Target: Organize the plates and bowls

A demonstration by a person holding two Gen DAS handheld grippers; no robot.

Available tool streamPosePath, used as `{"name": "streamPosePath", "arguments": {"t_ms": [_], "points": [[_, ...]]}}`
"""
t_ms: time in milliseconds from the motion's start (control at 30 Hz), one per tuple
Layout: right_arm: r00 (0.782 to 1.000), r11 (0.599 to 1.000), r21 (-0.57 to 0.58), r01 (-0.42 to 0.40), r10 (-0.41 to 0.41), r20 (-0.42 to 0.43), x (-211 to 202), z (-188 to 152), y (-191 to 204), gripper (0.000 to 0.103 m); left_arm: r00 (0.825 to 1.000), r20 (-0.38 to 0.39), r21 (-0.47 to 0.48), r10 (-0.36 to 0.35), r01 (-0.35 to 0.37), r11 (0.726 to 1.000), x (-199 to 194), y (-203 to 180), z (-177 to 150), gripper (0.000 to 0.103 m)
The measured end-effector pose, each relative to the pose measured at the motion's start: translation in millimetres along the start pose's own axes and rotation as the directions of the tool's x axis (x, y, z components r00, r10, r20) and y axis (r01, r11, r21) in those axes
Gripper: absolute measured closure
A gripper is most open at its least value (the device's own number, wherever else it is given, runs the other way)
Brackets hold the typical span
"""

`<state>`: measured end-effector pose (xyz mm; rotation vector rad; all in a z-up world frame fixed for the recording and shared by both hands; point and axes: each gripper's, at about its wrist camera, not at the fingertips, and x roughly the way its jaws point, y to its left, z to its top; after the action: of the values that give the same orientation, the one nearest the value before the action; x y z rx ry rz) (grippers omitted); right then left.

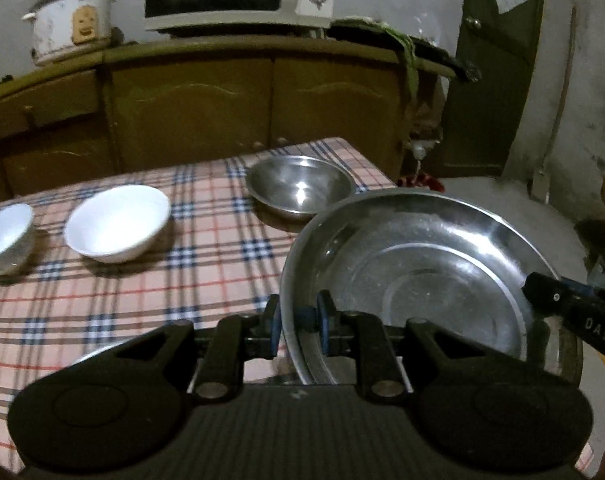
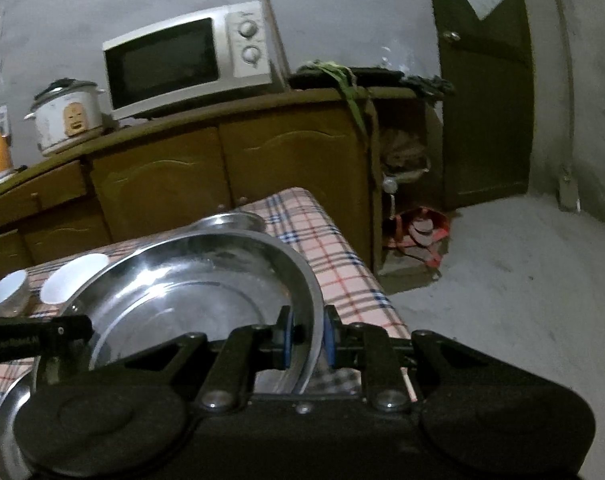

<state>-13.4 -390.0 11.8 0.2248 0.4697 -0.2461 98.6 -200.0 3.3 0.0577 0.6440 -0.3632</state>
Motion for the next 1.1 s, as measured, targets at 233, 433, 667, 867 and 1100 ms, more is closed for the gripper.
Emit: {"name": "streamPosePath", "arguments": {"t_ms": [233,433,667,867,1100], "points": [[0.999,0.998,-0.045,-0.048,0.049,0.021,-15.6,2.5,36.3,0.082,0.998,0.032,-0.018,0.054,-0.053,0.998,-28.6,25.5,-2.6,0.083],[0.995,0.993,-0.069,-0.091,0.093,0.023,-25.3,1.1,65.6,0.081,0.994,0.042,-0.040,0.098,-0.096,0.995,-46.3,47.0,-4.2,0.083],[0.990,0.986,-0.098,-0.135,0.138,0.016,-32.1,-3.3,96.3,0.081,0.988,0.054,-0.055,0.146,-0.143,0.988,-64.9,69.6,-10.0,0.083],[0.985,0.978,-0.124,-0.168,0.170,0.003,-33.0,-8.4,120.0,0.081,0.983,0.053,-0.078,0.178,-0.174,0.982,-74.7,89.5,-17.4,0.083],[0.980,0.969,-0.146,-0.201,0.201,-0.014,-33.1,-15.0,141.4,0.081,0.977,0.046,-0.101,0.209,-0.204,0.974,-83.0,107.5,-24.5,0.083]]}}
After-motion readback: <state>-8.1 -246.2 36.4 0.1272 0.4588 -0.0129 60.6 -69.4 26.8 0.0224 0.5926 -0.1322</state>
